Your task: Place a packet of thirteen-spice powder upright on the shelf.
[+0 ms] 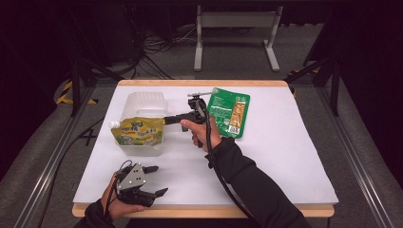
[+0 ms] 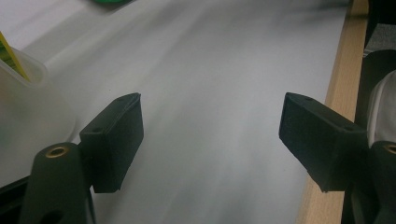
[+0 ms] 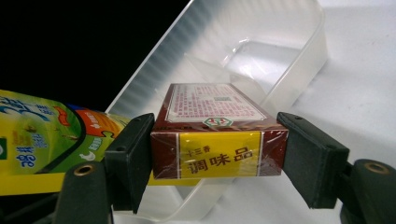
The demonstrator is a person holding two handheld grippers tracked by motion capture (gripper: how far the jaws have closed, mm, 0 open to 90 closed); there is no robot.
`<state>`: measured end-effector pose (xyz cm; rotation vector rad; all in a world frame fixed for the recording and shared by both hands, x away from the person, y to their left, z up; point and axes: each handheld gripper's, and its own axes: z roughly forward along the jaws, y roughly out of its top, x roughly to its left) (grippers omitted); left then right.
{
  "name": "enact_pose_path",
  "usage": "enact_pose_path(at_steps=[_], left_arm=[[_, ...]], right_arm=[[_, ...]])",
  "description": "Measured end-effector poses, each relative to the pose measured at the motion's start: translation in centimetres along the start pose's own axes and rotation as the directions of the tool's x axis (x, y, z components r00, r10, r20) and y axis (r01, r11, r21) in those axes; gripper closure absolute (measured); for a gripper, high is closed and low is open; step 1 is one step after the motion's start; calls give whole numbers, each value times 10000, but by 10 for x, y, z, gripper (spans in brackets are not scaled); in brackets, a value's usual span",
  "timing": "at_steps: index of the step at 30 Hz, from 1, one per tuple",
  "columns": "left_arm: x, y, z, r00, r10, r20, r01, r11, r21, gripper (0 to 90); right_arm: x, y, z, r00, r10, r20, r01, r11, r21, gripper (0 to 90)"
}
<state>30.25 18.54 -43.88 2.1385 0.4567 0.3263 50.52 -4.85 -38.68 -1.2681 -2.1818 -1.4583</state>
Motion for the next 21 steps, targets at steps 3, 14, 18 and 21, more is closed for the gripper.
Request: enact_pose_path(at_steps=[3, 14, 18, 21], left_arm=[[0, 0, 0, 10000, 20, 2, -20, 10000, 32, 227], [1, 1, 0, 10000, -49, 11, 49, 10000, -29, 226], [1, 1, 0, 10000, -8, 80, 9, 10000, -59, 226], [0, 1, -1, 10000, 15, 91, -14, 10000, -61, 227]], right_arm=[[-3, -1, -2, 9995, -300, -34, 300, 9995, 109, 323], [16, 5, -2, 9955, -587, 738, 598, 9981, -135, 328], [19, 8, 6, 9962, -288, 818, 294, 9996, -59, 325], [19, 8, 10, 9971, -88, 751, 99, 9998, -148, 318]])
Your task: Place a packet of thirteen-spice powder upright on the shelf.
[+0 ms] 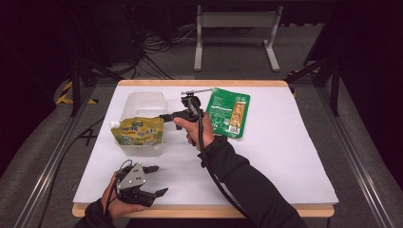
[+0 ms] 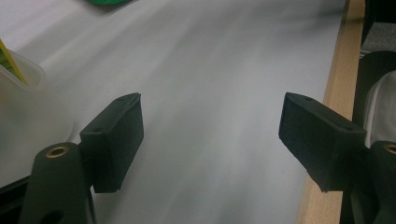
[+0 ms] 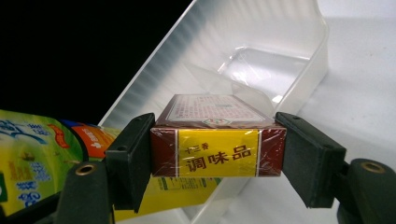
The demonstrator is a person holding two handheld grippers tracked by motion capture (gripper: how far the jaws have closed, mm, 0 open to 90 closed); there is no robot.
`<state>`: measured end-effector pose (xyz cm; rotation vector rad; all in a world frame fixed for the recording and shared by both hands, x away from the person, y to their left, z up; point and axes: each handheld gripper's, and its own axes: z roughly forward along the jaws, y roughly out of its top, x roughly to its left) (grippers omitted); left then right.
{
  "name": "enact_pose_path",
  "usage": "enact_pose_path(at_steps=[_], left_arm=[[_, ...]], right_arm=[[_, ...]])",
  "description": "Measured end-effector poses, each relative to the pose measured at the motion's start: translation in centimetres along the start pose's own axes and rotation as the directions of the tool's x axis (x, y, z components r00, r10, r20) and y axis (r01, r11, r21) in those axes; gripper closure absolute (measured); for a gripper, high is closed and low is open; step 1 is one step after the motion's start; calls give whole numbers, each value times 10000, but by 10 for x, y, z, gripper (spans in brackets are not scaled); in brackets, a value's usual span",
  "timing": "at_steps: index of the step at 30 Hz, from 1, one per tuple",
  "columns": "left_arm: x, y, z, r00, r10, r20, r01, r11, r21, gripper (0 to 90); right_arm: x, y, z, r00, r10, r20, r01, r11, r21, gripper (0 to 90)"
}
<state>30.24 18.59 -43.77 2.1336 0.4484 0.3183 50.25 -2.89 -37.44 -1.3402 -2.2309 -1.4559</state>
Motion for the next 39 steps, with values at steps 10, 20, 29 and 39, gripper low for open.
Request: enact_pose_path(at_steps=[10, 20, 29, 39], left_arm=[[1, -1, -1, 10000, -40, -25, 40, 10000, 36, 228], [0, -1, 0, 10000, 24, -35, -24, 9999, 101, 226], [1, -2, 0, 10000, 22, -26, -22, 9999, 153, 227], [2, -3, 0, 9998, -178, 51, 177, 9998, 120, 228]], right_arm=[[0, 0, -1, 9728, -1200, -1983, 1444, 9830, 1134, 244], [-12, -10, -7, 9255, -3409, -1650, 3569, 9308, 785, 551], [4, -13, -1, 8294, -5514, -898, 5565, 8296, 463, 849], [13, -9, 17, 8069, -5904, -164, 5895, 8033, 845, 894]])
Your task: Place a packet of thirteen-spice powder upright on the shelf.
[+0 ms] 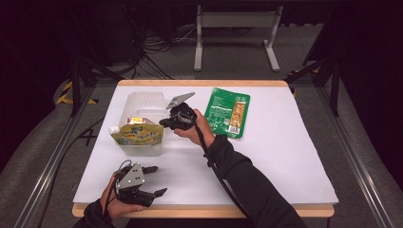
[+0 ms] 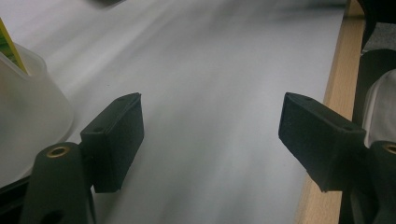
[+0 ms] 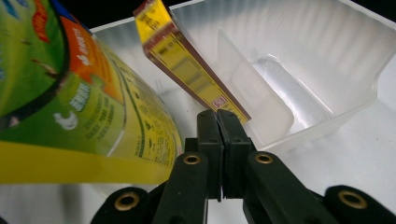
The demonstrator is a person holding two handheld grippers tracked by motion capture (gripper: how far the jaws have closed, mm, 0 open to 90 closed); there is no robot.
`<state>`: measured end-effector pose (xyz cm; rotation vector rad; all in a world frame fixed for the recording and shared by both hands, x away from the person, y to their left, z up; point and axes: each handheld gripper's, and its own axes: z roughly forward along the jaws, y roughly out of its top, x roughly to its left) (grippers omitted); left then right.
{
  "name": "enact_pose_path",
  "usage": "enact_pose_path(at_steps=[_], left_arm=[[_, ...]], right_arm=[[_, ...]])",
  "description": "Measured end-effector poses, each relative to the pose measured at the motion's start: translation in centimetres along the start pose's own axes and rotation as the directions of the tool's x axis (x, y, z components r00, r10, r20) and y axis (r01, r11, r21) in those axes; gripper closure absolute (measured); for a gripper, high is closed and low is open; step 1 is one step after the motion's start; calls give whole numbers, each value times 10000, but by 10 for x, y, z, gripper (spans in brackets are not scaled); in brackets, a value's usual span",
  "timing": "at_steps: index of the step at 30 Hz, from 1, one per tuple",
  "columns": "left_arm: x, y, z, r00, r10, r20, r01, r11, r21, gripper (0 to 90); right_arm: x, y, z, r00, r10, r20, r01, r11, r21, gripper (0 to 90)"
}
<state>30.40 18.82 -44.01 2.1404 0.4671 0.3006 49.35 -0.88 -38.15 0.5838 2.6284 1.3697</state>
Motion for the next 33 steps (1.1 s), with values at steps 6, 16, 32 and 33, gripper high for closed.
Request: enact_pose_path(at_steps=[6, 16, 32, 33], left_arm=[[-1, 1, 1, 10000, 66, -25, -66, 10000, 7, 228], [1, 2, 4, 10000, 50, -45, -50, 10000, 69, 229], [-5, 11, 17, 9996, 253, 125, -256, 9993, 268, 236], [-5, 11, 18, 9997, 222, 100, -225, 9994, 278, 236]], right_arm=[[-1, -4, -6, 10000, 34, 90, -30, 9991, -429, 889], [-11, -24, -39, 9980, 258, 583, -229, 9985, -505, 850], [-37, -87, -134, 9678, 1134, 2248, -966, 9917, -843, 696], [-40, -95, -140, 9626, 1312, 2368, -1143, 9899, -838, 693]])
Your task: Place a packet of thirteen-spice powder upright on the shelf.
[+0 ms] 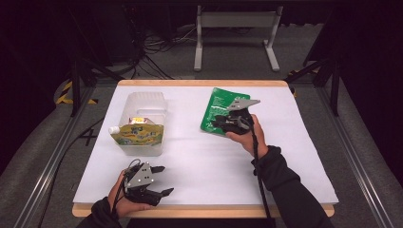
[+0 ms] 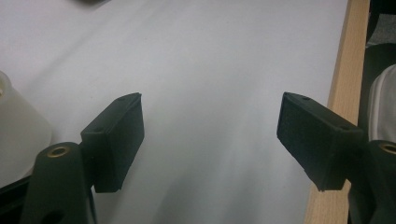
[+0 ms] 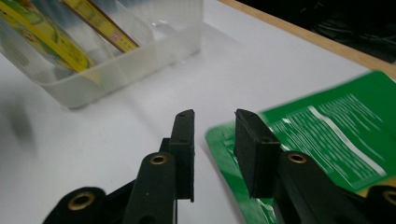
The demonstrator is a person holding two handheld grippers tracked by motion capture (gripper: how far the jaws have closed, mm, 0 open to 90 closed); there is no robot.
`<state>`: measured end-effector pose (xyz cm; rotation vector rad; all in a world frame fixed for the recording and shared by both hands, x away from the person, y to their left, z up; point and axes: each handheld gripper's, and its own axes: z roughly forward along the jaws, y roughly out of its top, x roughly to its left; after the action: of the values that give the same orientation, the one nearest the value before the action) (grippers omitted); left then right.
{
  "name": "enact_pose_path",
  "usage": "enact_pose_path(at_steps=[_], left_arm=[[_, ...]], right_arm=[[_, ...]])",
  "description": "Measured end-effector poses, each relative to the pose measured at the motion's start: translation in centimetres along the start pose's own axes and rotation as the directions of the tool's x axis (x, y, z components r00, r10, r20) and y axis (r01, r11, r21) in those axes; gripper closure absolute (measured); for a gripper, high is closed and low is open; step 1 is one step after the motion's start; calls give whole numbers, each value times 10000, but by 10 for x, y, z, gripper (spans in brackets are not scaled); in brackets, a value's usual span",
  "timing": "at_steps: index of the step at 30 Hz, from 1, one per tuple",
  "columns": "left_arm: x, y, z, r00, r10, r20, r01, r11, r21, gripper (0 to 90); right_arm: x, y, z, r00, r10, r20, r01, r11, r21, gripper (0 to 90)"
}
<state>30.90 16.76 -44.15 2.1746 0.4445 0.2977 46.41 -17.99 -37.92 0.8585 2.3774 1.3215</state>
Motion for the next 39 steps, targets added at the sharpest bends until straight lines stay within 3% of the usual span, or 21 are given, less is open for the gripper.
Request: enact_pose_path(at_steps=[6, 8, 13, 14, 19, 20, 23, 25, 29, 30, 33, 35, 37, 39], left_arm=[[0, 3, 2, 10000, -3, -84, 3, 10000, 0, 237], [0, 4, 3, 10000, 3, -76, -3, 10000, -10, 237], [-1, 5, 3, 9999, 17, -153, -18, 10000, -50, 236], [-1, 5, 2, 9998, 19, -176, -20, 10000, -63, 236], [-1, 5, 3, 9995, 182, -251, -181, 9998, 52, 236], [-2, 5, 3, 9995, 214, -250, -213, 9998, 48, 235], [-2, 5, 3, 9993, 268, -251, -267, 9996, 75, 233], [-1, 5, 3, 9993, 264, -273, -263, 9996, 60, 232], [0, 6, 1, 9988, 288, -392, -288, 9996, 6, 226], [1, 6, 1, 9989, 274, -377, -275, 9996, -18, 226], [0, 6, 1, 9990, 249, -369, -248, 9997, 13, 224], [0, 6, 2, 9989, 294, -364, -292, 9996, 48, 224], [0, 6, 2, 9990, 280, -340, -278, 9996, 92, 223], [0, 5, 2, 9990, 316, -331, -312, 9995, 107, 222]], right_arm=[[-12, -25, -27, 9962, -130, 860, 97, 9992, 389, 635], [-17, -32, -32, 9938, -6, 1110, -64, 9980, 630, 612], [-30, -50, -41, 9897, 883, 1126, -964, 9930, 682, 508], [-33, -54, -41, 9858, 1022, 1332, -1136, 9902, 812, 494], [-42, -69, -40, 9710, 1974, 1351, -2145, 9686, 1262, 414], [-44, -71, -40, 9659, 2308, 1175, -2453, 9607, 1296, 395], [-47, -77, -35, 9432, 3293, 447, -3323, 9332, 1367, 372], [-47, -80, -29, 9329, 3594, 213, -3576, 9181, 1712, 356], [-50, -82, -21, 9095, 4157, -65, -4095, 8985, 1582, 322], [-52, -82, -20, 9002, 4353, -64, -4298, 8910, 1465, 324], [-59, -84, -18, 8562, 5163, -161, -5123, 8528, 1012, 337], [-63, -84, -17, 8367, 5469, -274, -5430, 8352, 871, 320], [-65, -82, -18, 8236, 5668, 209, -5667, 8209, 708, 312], [-64, -83, -19, 7960, 6049, 201, -6046, 7931, 737, 307]])
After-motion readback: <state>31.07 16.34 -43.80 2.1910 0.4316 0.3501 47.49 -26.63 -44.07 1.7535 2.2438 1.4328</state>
